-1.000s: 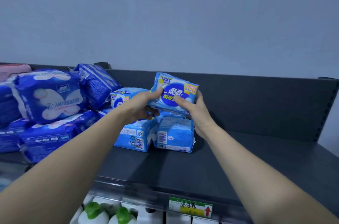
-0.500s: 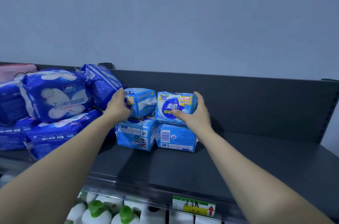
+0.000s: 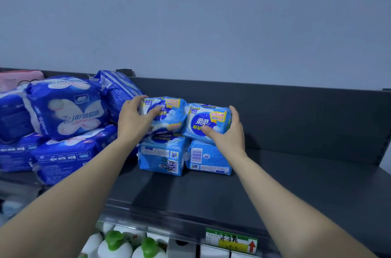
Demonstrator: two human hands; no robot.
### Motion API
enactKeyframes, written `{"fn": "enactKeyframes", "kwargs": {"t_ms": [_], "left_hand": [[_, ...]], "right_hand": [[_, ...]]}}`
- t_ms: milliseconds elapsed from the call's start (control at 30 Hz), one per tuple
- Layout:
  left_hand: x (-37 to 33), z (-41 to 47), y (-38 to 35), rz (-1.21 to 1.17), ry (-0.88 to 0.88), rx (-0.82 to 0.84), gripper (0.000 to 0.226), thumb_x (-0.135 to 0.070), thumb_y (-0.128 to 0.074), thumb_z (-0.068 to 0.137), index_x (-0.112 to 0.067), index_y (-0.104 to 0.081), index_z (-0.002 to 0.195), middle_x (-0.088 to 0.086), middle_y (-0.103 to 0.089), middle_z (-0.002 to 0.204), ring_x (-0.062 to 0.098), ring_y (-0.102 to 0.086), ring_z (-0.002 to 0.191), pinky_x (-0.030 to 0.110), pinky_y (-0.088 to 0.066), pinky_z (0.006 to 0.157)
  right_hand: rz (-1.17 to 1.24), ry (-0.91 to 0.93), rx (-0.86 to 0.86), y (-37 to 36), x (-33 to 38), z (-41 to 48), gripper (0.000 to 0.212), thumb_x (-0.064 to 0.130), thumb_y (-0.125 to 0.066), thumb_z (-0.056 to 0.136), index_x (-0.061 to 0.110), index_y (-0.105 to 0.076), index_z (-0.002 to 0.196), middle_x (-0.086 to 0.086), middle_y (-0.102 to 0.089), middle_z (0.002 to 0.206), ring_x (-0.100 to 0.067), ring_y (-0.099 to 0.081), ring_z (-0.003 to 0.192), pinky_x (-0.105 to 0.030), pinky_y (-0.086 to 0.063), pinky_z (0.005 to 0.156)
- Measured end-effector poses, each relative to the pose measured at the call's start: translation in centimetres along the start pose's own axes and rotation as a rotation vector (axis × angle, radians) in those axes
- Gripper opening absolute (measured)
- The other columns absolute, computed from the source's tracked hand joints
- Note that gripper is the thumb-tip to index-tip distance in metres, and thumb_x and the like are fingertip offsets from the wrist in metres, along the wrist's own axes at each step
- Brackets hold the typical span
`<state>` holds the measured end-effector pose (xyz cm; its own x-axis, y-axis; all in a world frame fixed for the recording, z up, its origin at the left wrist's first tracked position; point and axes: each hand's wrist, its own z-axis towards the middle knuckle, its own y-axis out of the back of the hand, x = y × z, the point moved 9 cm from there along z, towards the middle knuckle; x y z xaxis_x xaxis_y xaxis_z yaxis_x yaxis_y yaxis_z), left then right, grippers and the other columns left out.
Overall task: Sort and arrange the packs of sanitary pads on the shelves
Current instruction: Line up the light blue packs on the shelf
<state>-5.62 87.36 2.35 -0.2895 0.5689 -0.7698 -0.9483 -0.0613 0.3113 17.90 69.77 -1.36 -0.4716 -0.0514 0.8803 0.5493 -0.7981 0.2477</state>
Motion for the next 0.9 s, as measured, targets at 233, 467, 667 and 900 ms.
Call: {"fn": "enactKeyframes", "kwargs": {"t_ms": [233,467,667,900], "left_hand": [[-0.3,0.4,-2.2,-0.188,0.252,0.295,0.053,-0.06,-0.061,0.083,-0.023,-0.056,0.121,-0.001,-0.065,0.119,0.019,-0.066,0.1,0.044,-0.054,0.088],[0.4,-1.6,-4.1,-0.265,0.234,0.729,0.122,0.013,-0.073,0.071,-0.032,0.005,0.153,0.004,-0.056,0.129,0.024,-0.063,0.108,0.038,-0.052,0.09],[-0.4,-1.1,-3.3,-0.564,0.196,0.509,0.062,-0.004,-0.081,0.071,-0.016,-0.054,0.125,0.002,-0.07,0.112,0.02,-0.069,0.099,0.031,-0.057,0.073],[-3.4,-4.0,-6.9,-0.697,0.18,0.518,0.042,-0.021,-0.082,0.073,-0.016,-0.062,0.109,0.001,-0.074,0.102,0.014,-0.072,0.086,0.03,-0.057,0.07]], "right_hand": [[-0.023,-0.003,-0.1,0.1,0.5,-0.5,0.095,0.045,-0.082,0.071,0.036,-0.027,0.147,0.003,-0.045,0.136,-0.014,-0.05,0.117,-0.027,-0.039,0.085],[-0.041,-0.021,-0.147,0.4,1.0,-0.7,0.095,0.047,-0.081,0.07,0.037,-0.026,0.147,0.003,-0.045,0.137,-0.016,-0.052,0.117,-0.032,-0.044,0.09],[0.016,0.008,-0.231,2.3,1.7,-1.6,0.096,0.034,-0.083,0.071,0.033,-0.026,0.148,0.003,-0.044,0.141,-0.013,-0.049,0.122,-0.025,-0.038,0.094],[-0.053,0.03,-0.386,8.2,2.2,-5.1,0.087,0.023,-0.083,0.07,0.031,-0.036,0.143,0.003,-0.047,0.131,-0.004,-0.05,0.106,-0.022,-0.04,0.092]]}}
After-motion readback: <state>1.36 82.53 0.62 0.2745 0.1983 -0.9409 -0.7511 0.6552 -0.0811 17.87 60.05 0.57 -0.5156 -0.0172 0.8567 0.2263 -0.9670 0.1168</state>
